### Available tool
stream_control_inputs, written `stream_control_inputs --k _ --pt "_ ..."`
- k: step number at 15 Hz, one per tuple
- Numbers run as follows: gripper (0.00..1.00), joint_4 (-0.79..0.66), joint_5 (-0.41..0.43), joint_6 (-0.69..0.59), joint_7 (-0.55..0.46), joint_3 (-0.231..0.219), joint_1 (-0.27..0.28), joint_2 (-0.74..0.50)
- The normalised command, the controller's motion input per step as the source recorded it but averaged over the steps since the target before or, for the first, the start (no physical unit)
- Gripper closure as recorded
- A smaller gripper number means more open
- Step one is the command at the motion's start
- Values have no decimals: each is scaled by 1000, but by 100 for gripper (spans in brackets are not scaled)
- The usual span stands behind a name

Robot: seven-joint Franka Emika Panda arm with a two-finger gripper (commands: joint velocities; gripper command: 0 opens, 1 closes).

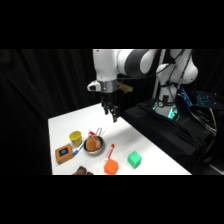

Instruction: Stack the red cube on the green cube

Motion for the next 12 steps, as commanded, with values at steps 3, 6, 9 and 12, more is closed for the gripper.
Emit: stream_control_inputs --k 3,6,9,12 --pt "0 34 -20 36 -31 29 -2 20" --pt "0 90 -51 68 -44 54 31 47" --pt "0 163 -85 73 -61 73 67 103" --pt "0 211 -176 122 -73 66 87 169"
